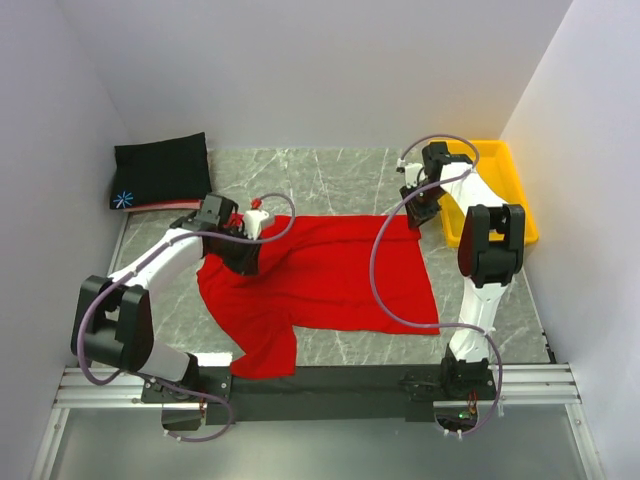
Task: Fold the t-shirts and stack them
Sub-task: Fold the tshirt
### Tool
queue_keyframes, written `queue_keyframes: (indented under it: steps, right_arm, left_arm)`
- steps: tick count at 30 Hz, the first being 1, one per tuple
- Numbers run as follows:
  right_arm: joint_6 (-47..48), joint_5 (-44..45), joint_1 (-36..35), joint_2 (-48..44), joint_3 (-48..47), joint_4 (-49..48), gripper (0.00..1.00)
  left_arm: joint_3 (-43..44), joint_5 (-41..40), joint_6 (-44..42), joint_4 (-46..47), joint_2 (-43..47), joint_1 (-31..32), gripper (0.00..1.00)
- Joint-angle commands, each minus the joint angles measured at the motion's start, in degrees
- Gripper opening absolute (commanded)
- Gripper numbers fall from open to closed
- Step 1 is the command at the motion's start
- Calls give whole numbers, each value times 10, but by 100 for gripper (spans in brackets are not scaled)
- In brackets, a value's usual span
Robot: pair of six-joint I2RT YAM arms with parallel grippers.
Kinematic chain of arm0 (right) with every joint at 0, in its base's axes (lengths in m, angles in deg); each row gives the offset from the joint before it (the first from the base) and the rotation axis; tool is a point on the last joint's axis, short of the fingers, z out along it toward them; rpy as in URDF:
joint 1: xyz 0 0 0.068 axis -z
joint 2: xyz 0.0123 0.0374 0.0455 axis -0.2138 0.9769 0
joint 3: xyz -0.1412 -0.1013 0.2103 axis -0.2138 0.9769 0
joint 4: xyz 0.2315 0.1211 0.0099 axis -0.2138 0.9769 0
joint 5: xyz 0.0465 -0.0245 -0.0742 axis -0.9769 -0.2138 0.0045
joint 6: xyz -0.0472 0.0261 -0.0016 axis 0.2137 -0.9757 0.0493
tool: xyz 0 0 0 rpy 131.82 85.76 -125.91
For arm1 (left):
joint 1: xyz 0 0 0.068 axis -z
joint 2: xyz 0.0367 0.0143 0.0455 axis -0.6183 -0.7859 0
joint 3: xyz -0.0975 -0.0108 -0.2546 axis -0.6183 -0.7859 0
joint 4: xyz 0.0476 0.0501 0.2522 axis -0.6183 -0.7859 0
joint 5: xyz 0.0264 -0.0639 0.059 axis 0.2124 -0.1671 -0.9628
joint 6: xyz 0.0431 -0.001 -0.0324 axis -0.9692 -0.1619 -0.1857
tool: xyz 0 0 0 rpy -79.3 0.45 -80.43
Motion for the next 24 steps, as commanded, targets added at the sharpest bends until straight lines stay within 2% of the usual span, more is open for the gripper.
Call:
queue_keyframes:
  steps: [1, 3, 7, 19, 21, 24]
  right_arm:
    - [2, -5, -6, -29, 1, -17, 27]
    - [-4, -7, -13, -18, -13, -14, 27]
    - [-7, 7, -30, 7, -24, -17, 31]
    - [-48, 52, -39, 59, -27, -24, 39]
    - [-42, 47, -38, 58, -13, -16, 38]
    - [-39, 29, -38, 49, -4, 8, 30]
  left_arm:
    - [-28, 0, -7, 11, 16, 6, 28]
    - [-31, -7, -13, 4, 11, 6, 33]
    - [-10, 11, -31, -24, 17, 1, 59]
    - [54, 32, -14, -14, -24, -22, 62]
    - [62, 35, -11, -13, -33, -30, 61]
    - [66, 39, -10, -12, -42, -43, 61]
